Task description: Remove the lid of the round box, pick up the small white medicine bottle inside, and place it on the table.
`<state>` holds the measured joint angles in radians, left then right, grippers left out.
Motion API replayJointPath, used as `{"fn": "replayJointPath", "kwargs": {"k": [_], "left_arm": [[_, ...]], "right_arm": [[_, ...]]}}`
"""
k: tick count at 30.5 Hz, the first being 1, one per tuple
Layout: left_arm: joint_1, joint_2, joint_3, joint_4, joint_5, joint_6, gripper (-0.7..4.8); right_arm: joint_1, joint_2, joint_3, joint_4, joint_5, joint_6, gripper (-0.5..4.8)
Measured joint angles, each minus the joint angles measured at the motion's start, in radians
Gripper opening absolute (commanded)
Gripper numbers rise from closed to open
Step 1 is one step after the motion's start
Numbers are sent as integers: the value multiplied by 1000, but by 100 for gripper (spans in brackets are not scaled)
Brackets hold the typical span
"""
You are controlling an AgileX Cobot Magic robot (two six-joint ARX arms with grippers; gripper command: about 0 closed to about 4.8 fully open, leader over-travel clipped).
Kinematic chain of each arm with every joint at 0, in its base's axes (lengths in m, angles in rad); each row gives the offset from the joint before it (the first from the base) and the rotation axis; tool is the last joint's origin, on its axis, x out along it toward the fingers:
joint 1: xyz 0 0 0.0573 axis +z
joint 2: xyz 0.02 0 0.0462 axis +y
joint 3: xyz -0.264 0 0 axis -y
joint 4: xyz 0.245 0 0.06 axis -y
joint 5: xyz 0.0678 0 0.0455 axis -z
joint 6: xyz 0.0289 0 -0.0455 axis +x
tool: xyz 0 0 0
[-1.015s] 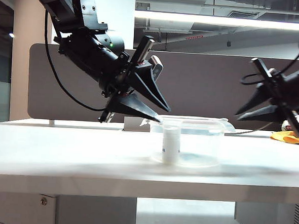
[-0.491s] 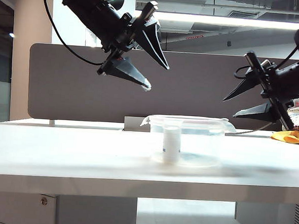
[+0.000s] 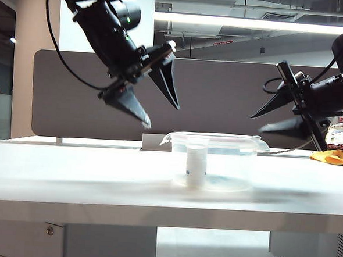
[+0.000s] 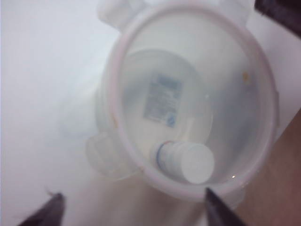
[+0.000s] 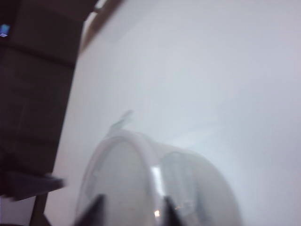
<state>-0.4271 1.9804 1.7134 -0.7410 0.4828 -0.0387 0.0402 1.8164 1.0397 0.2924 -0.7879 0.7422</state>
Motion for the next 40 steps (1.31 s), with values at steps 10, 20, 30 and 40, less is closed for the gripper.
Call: {"fn": "replayJointPath", "kwargs": {"k": [10, 20, 30, 40], "left_arm": [[2, 56, 0, 56, 55, -8, 406], [0, 62, 0, 96, 82, -33, 404], [0, 124, 2, 109, 134, -58, 405], [2, 129, 2, 121, 157, -71, 284]], "right_arm": [[8, -24, 0, 33, -80, 16, -4], [99, -25, 0, 40, -79, 21, -6], [108, -25, 0, 31, -72, 21, -6], [108, -25, 0, 3, -48, 19, -6]]}}
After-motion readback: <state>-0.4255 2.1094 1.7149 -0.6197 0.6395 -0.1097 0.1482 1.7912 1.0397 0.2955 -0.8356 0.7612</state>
